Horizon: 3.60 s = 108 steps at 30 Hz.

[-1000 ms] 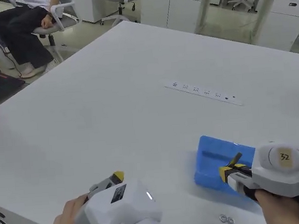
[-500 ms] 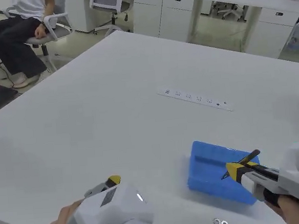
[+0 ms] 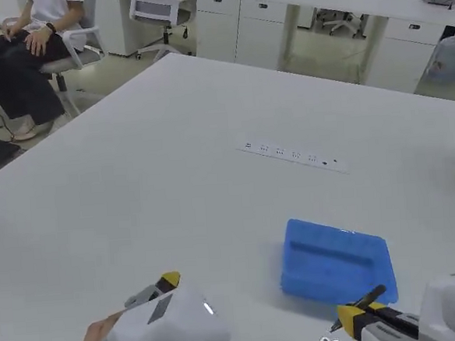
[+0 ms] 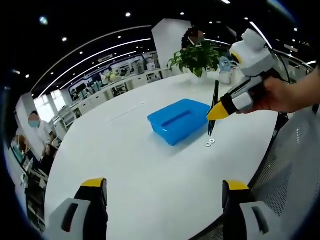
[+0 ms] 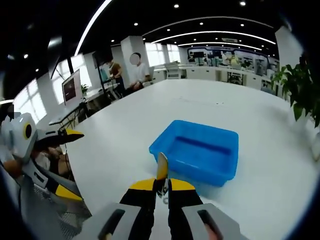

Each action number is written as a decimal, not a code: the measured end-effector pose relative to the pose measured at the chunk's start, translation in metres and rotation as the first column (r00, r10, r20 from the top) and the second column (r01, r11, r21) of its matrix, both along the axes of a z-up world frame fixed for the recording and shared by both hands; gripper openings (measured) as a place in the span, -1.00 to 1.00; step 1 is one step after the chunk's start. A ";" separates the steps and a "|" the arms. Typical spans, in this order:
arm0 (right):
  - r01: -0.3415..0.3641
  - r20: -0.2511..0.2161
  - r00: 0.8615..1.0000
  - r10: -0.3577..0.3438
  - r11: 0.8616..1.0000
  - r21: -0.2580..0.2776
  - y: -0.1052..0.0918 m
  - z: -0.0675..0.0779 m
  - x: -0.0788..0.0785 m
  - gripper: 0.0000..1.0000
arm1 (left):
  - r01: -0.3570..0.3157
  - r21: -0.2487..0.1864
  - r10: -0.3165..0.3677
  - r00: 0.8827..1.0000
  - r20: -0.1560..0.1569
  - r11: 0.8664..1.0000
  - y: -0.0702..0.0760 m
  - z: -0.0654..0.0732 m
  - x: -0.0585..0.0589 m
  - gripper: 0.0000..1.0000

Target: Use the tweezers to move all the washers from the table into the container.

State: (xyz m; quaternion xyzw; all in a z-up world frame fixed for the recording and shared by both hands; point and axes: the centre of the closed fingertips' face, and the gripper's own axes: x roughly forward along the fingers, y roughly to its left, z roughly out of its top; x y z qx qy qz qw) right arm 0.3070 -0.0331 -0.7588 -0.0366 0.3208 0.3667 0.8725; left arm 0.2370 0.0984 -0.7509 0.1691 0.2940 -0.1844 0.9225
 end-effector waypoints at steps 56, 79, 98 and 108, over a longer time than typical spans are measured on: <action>-0.040 -0.015 0.999 0.039 0.995 -0.094 0.003 -0.025 0.009 -0.91 | -0.010 0.063 0.012 0.999 -0.038 0.998 0.007 -0.009 -0.002 0.86; -0.043 0.144 0.988 0.046 0.999 -0.028 0.019 0.048 0.068 -0.91 | 0.003 0.080 0.001 0.998 -0.059 0.997 0.006 -0.014 -0.004 0.85; -0.025 0.034 0.999 0.027 0.997 -0.069 0.021 -0.015 0.091 -0.90 | 0.010 0.091 0.000 0.995 -0.104 0.996 0.006 -0.022 -0.007 0.82; -0.012 0.025 1.000 0.014 0.997 -0.073 0.018 -0.026 0.094 -0.90 | 0.001 0.085 0.008 0.994 -0.107 0.996 0.007 -0.022 -0.007 0.80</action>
